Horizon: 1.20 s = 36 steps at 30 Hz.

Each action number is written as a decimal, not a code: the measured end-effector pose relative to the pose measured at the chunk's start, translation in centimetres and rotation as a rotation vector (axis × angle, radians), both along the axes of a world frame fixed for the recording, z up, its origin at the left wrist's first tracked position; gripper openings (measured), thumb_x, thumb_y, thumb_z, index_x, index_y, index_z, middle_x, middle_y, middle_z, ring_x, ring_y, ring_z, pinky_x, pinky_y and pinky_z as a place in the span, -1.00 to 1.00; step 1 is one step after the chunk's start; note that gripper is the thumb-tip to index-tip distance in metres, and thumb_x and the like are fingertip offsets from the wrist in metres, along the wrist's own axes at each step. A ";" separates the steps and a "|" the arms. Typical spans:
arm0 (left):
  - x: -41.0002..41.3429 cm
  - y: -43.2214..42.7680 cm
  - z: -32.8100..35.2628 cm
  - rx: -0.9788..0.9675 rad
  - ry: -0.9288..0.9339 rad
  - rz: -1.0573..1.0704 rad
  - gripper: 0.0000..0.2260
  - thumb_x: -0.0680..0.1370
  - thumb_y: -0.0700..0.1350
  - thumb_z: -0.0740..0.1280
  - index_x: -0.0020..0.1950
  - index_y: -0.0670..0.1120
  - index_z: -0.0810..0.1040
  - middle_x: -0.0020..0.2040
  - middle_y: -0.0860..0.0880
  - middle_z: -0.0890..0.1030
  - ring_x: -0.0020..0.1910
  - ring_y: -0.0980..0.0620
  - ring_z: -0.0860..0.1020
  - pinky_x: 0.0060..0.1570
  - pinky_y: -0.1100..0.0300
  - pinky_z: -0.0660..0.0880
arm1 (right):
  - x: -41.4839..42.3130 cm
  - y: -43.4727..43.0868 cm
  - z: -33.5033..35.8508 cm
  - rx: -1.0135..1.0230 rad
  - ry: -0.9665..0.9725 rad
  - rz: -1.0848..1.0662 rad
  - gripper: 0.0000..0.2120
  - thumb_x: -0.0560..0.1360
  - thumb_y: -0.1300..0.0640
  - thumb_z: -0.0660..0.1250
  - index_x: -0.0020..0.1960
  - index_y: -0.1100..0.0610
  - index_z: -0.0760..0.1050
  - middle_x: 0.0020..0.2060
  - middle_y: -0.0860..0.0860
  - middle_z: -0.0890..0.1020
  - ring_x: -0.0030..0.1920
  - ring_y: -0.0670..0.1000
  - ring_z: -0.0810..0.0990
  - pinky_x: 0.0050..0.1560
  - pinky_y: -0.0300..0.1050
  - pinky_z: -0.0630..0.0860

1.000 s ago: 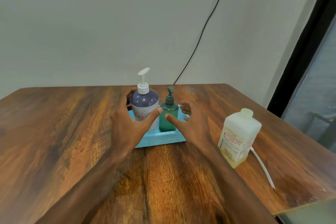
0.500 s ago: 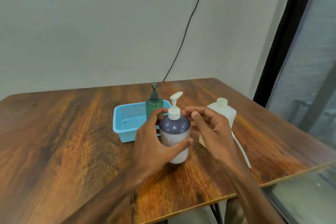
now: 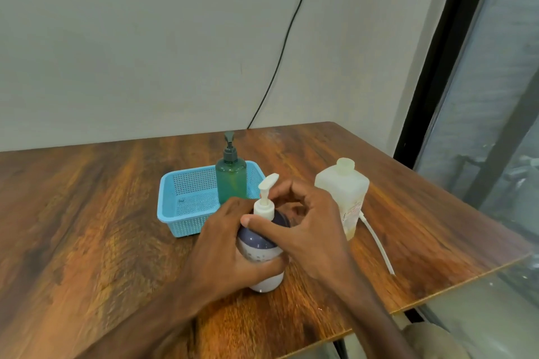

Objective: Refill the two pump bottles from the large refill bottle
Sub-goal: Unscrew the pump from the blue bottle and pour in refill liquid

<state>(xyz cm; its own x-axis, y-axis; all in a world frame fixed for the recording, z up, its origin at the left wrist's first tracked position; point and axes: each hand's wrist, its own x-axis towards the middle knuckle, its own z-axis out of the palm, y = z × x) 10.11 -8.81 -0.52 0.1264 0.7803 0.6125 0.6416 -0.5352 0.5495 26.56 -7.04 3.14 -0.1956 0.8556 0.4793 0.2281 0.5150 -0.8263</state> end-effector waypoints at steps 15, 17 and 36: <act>-0.9 3.1 -0.2 -0.055 -0.118 -0.315 -0.47 0.31 -0.03 0.69 0.14 -0.20 0.57 -0.01 -0.07 0.65 -0.02 -0.15 0.66 -0.08 -0.14 0.59 | -0.2 0.6 0.8 0.064 0.052 0.111 -0.75 0.34 0.20 0.65 -0.11 0.21 0.63 -0.19 -0.01 0.71 -0.11 0.00 0.72 -0.08 -0.23 0.63; -0.9 2.9 0.0 -0.056 -0.128 -0.320 -0.49 0.31 -0.04 0.70 0.14 -0.16 0.58 -0.01 -0.05 0.66 -0.02 -0.14 0.67 -0.08 -0.11 0.59 | -0.1 0.7 0.9 0.060 0.036 0.123 -0.77 0.35 0.20 0.65 -0.11 0.21 0.63 -0.19 -0.02 0.71 -0.10 0.00 0.72 -0.07 -0.24 0.62; -1.3 1.6 1.2 -0.209 -0.133 -0.356 -0.47 0.31 -0.13 0.69 0.20 0.00 0.58 0.04 0.07 0.70 0.05 -0.01 0.69 0.01 0.08 0.63 | 0.2 -0.1 0.9 0.012 -0.085 0.125 -0.65 0.35 0.04 0.64 0.08 0.05 0.64 -0.06 -0.14 0.71 0.02 -0.09 0.69 -0.03 -0.25 0.63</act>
